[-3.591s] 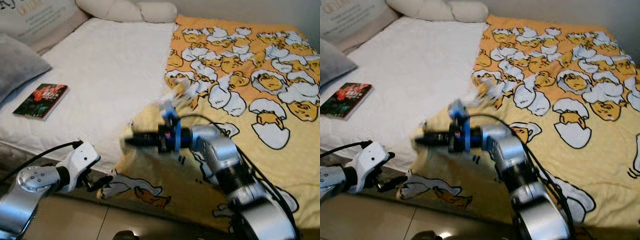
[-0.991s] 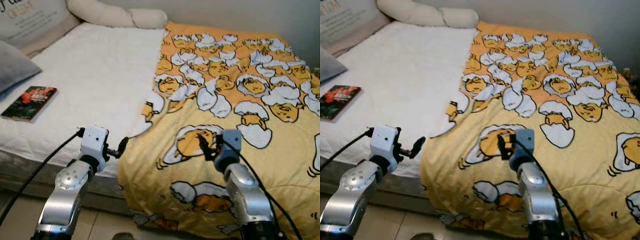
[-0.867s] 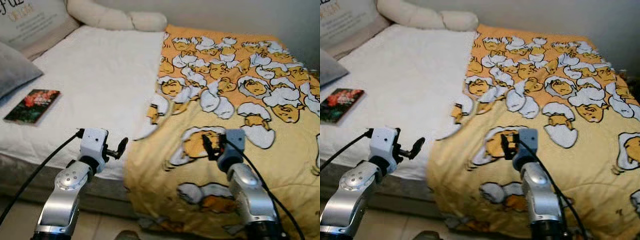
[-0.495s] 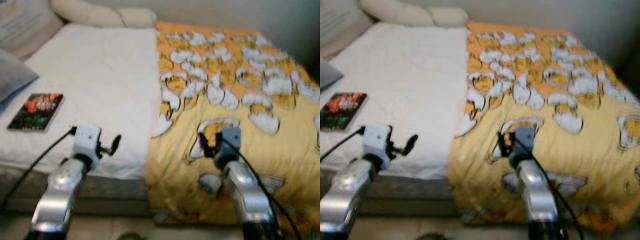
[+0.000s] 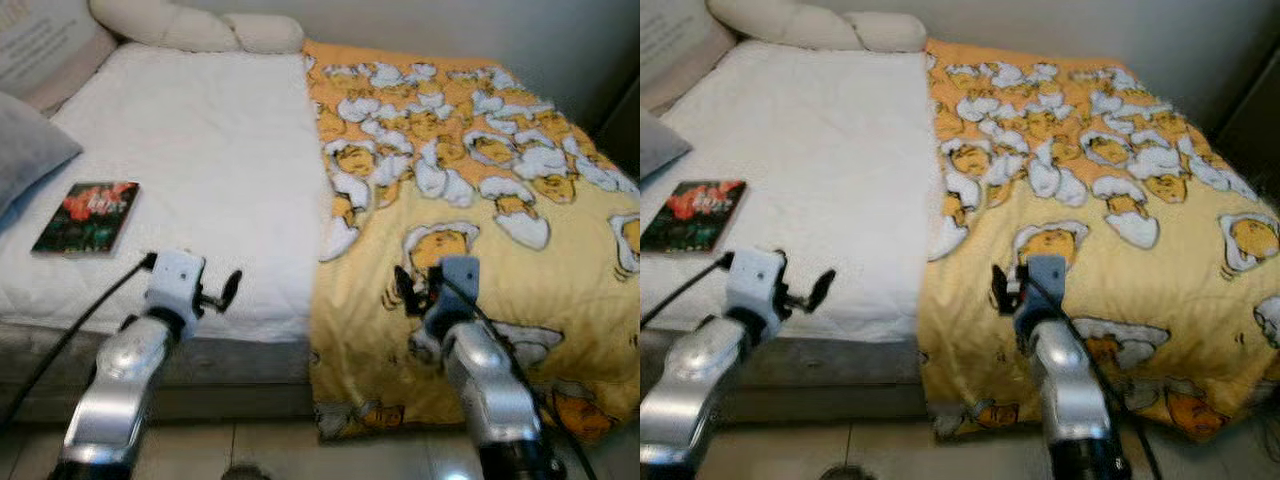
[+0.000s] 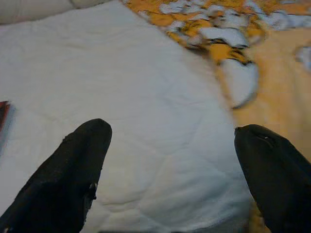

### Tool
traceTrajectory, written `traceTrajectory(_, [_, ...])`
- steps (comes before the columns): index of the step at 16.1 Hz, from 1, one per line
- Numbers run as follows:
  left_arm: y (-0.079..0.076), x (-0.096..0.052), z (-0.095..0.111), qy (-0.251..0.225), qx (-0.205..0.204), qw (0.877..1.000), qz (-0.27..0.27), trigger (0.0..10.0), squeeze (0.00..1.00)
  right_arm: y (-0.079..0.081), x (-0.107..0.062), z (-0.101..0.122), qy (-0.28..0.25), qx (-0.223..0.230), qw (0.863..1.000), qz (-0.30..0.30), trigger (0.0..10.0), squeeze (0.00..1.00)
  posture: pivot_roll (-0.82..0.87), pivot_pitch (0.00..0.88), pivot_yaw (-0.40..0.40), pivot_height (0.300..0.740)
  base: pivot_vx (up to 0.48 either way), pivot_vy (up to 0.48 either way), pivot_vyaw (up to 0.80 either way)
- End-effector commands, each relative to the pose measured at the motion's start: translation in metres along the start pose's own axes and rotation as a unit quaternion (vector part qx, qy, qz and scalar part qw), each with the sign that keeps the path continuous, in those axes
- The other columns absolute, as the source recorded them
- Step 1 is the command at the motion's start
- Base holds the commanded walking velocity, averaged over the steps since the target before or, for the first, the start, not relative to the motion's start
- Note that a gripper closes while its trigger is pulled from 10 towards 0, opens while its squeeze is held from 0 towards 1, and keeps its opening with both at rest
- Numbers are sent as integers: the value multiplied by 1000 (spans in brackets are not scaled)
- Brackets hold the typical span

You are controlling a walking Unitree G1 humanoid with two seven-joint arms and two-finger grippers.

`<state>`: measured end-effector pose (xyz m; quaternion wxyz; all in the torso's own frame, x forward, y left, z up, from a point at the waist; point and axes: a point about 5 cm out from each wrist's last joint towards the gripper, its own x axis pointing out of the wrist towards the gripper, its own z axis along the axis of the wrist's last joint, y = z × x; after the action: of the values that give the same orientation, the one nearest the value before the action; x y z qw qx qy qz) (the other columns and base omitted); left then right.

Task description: Clean up the room

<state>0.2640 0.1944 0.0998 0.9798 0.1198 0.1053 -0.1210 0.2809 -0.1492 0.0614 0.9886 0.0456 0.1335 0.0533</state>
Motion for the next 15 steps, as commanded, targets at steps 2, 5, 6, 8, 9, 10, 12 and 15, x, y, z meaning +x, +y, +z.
traceTrajectory(2, [4,2,3,-3,6,1000,4,10000,0,1,2,3,2,16,1000,19,10000,0,145,0,-56,740,0,0,0])
traceTrajectory(5, [5,3,4,-4,2,1000,0,10000,0,3,3,3,6,8,1000,30,10000,0,143,0,-50,740,0,0,0])
traceTrajectory(6, [5,3,4,-4,2,1000,0,10000,0,3,3,3,7,8,999,31,10000,0,142,0,-49,740,0,0,0])
traceTrajectory(8, [7,5,6,-6,3,1000,-4,10000,0,5,6,2,13,17,999,40,10000,0,149,0,-45,740,308,0,800])
traceTrajectory(9, [7,4,6,-6,4,1000,-4,10000,0,6,6,2,14,19,999,41,10000,0,151,0,-44,740,311,0,800])
traceTrajectory(10, [8,4,6,-5,5,1000,-5,10000,0,7,7,2,15,26,998,46,10000,0,153,0,-41,740,311,0,0])
traceTrajectory(12, [12,2,5,-2,10,1000,-7,10000,0,3,13,4,21,15,998,51,10000,0,152,0,-30,740,315,0,0])
traceTrajectory(15, [16,2,5,0,13,1000,-5,10000,0,-2,17,9,20,9,998,53,10000,0,150,0,-29,740,317,0,0])
